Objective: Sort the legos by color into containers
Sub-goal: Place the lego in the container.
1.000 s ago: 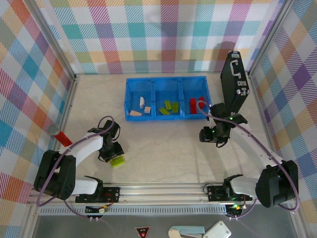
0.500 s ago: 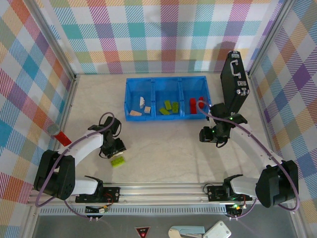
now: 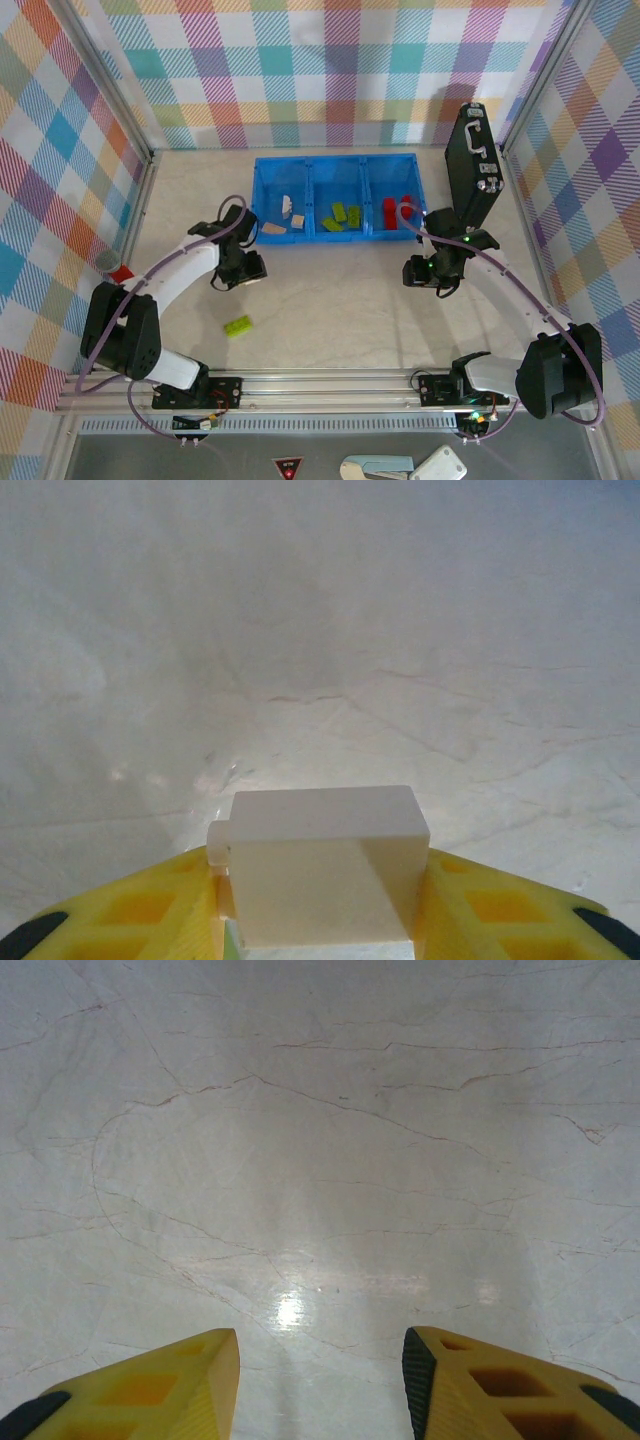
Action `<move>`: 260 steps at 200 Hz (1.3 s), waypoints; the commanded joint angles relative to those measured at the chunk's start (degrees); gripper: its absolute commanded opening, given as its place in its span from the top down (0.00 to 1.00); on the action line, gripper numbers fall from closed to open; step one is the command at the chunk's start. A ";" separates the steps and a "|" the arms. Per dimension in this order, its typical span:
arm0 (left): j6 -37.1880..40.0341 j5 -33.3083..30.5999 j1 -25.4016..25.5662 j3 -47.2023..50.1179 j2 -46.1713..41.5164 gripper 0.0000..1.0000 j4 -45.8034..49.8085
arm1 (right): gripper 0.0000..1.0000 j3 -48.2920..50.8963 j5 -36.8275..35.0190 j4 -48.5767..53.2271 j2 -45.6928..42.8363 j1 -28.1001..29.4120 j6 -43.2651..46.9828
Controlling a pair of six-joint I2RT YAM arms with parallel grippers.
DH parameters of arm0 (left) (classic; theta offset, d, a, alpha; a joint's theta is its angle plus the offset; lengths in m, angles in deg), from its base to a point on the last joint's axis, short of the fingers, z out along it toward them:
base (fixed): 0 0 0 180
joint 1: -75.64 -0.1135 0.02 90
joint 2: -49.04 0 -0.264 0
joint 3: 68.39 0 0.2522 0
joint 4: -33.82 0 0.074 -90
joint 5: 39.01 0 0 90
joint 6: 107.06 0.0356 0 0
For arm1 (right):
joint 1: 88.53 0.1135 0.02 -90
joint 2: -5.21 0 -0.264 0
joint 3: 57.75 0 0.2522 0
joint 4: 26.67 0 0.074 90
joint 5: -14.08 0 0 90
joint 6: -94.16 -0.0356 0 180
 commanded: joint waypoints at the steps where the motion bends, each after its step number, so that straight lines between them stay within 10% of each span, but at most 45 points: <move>1: 6.67 -3.03 1.17 -5.66 2.83 0.55 4.42 | 0.52 0.52 -0.33 -0.20 -0.69 0.41 -0.75; 260: 19.23 -18.99 1.26 -61.45 44.90 0.56 13.73 | 0.51 0.69 -1.63 -0.20 -1.03 0.42 -1.13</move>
